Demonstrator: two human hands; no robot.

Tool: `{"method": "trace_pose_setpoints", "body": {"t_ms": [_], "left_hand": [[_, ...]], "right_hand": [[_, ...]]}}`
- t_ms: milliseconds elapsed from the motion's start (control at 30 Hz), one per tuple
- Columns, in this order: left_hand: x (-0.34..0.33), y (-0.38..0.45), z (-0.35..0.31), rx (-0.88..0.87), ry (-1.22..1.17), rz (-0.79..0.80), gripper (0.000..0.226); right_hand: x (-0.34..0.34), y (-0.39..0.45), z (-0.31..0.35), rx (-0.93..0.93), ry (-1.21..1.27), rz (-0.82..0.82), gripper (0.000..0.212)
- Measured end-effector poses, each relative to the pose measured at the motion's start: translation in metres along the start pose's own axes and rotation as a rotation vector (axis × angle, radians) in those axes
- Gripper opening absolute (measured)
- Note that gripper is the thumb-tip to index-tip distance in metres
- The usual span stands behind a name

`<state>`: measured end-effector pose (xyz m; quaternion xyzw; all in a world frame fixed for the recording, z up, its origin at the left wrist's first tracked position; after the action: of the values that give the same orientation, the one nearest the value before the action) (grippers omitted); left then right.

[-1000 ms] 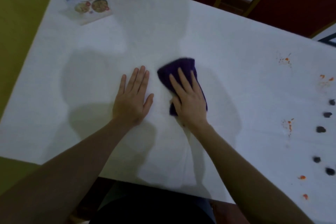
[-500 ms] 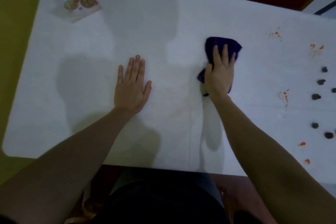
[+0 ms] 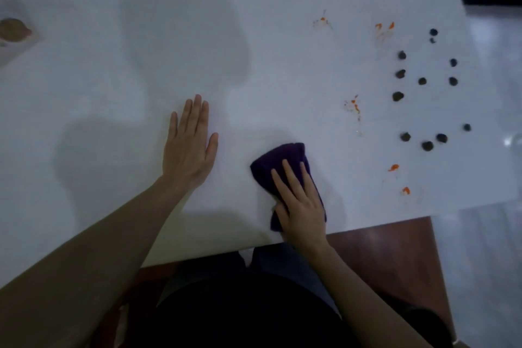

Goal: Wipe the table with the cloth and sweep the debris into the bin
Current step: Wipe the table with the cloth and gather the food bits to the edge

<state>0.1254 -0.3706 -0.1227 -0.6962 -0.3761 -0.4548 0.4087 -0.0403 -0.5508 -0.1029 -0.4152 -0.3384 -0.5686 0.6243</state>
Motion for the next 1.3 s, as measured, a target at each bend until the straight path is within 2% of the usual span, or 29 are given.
{"method": "trace_pose_setpoints", "body": {"t_ms": [200,333,433,533,633,700,800,933,1000,1100,1200,1300], "left_hand": [[-0.021,0.023,-0.104,-0.081,-0.017,0.006,0.067],[-0.038,0.033,-0.157,-0.06,-0.026,0.014,0.067],[-0.049,0.036,-0.17,0.005,0.031,0.01,0.066],[-0.051,0.034,-0.17,0.025,0.079,-0.002,0.067],[-0.05,0.034,-0.172,0.027,0.087,-0.008,0.068],[-0.049,0.034,-0.173,0.03,0.086,-0.013,0.068],[-0.048,0.036,-0.173,0.028,0.076,-0.027,0.068],[-0.048,0.036,-0.173,0.026,0.077,-0.039,0.068],[-0.047,0.036,-0.173,0.028,0.083,-0.041,0.067],[-0.047,0.035,-0.173,0.031,0.087,-0.043,0.067],[-0.047,0.034,-0.173,0.03,0.099,-0.042,0.067],[-0.047,0.034,-0.174,0.031,0.11,-0.037,0.067]], "right_hand": [[0.062,-0.048,-0.144,-0.19,-0.031,-0.049,0.058],[0.098,-0.032,-0.214,-0.228,-0.047,-0.051,0.057],[0.102,-0.002,-0.205,-0.169,-0.043,-0.067,0.056],[0.078,0.01,-0.159,0.022,-0.098,-0.035,0.056],[0.058,-0.016,-0.13,0.192,-0.129,0.041,0.058],[0.058,-0.042,-0.138,0.243,-0.129,0.073,0.059],[0.075,-0.075,-0.174,0.229,-0.158,0.079,0.057],[0.104,-0.063,-0.234,0.077,-0.109,0.026,0.056],[0.114,-0.038,-0.242,-0.004,-0.053,-0.041,0.054],[0.11,-0.005,-0.221,-0.08,-0.015,-0.077,0.055],[0.088,0.004,-0.179,-0.004,-0.038,-0.054,0.055],[0.071,-0.021,-0.152,0.188,-0.078,0.026,0.055]]}}
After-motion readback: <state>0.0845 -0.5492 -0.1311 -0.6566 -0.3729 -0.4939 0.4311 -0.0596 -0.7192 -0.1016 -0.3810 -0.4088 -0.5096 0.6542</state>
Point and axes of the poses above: each hand's wrist, its own y-axis towards the middle knuckle, its own x-axis out of the back of the hand, z = x × y, the point moved 10 cm from there along y, towards the middle knuckle, and after that the axes turned 7 degrees about z, right-handed, at the moved point
